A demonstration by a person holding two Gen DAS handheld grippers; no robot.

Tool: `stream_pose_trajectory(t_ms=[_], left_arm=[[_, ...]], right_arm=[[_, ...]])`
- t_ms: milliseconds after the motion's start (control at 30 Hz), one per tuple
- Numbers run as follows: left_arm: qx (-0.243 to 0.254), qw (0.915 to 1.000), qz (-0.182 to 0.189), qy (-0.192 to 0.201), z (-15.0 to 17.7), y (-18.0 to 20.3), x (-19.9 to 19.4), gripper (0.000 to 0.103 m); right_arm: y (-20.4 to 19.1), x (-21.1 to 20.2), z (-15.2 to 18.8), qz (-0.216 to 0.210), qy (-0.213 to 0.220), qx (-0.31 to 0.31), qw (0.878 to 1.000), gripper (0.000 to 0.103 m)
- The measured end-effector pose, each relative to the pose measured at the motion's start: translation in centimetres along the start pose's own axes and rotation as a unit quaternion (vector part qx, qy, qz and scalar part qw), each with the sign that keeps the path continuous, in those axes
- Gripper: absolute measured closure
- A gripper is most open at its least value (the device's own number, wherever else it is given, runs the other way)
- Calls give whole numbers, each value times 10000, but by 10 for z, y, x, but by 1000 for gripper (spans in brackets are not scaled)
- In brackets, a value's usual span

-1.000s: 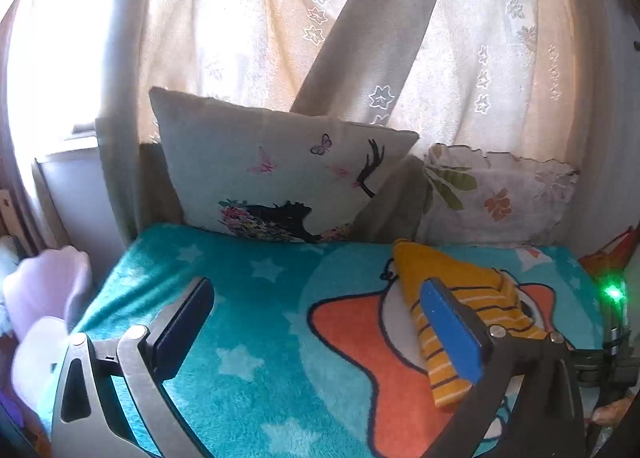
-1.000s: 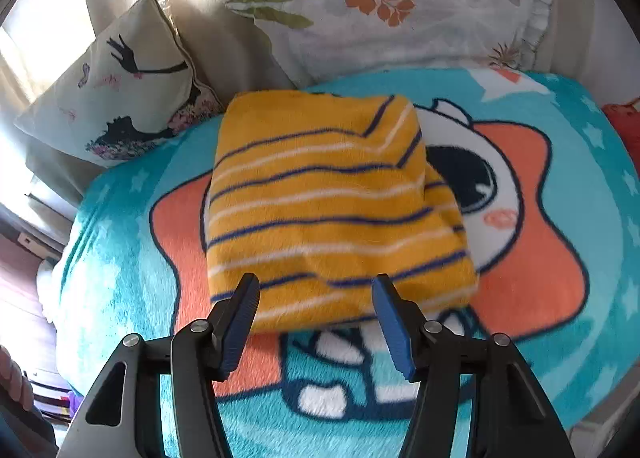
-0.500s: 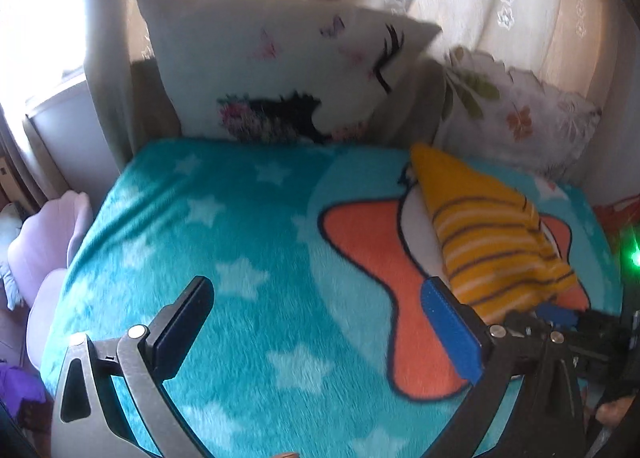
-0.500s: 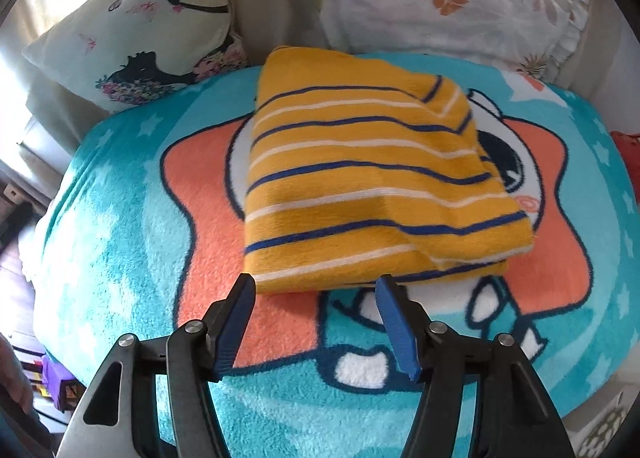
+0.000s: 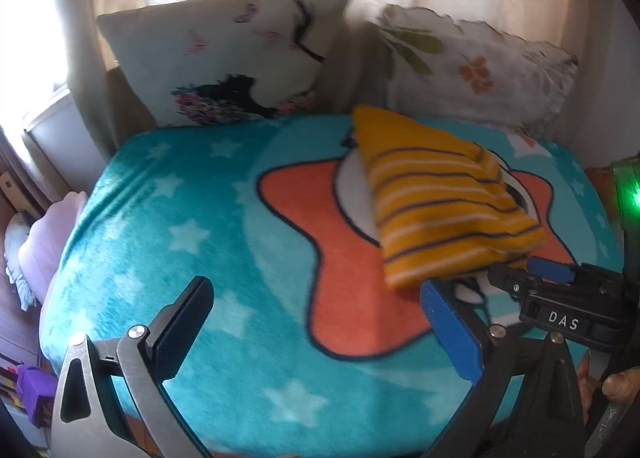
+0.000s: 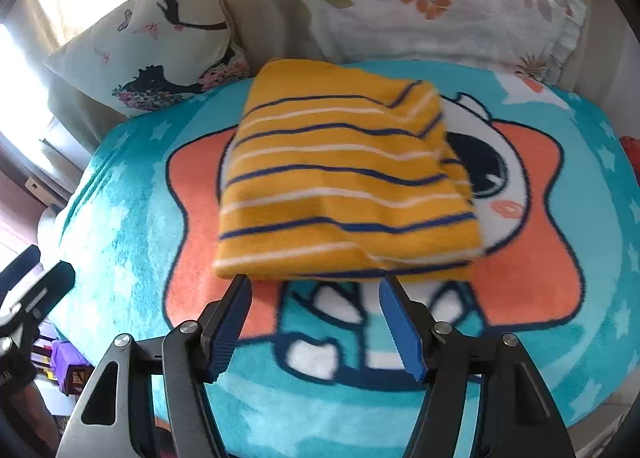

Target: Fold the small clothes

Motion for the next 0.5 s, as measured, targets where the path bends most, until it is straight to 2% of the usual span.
stream_pose_trajectory(t_ms=[267, 500], left_arm=[[161, 9997, 150, -59, 10, 57, -5, 0], [280, 9990, 321, -135, 17, 92, -7, 0]], right_arm=[[43, -19, 14, 69, 46, 38, 10000, 33], [82, -32, 26, 146, 92, 262, 9995, 33]])
Point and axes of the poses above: each gripper's, at about its wrist camera, not at the fingertips, and x roughly the way its jaws point, y to its right, z to its underside, the point moved 4 cm from there along x, roughly the way its jaws point, and after that the axes turned 3 degrees about x, right-handed, at the moved point
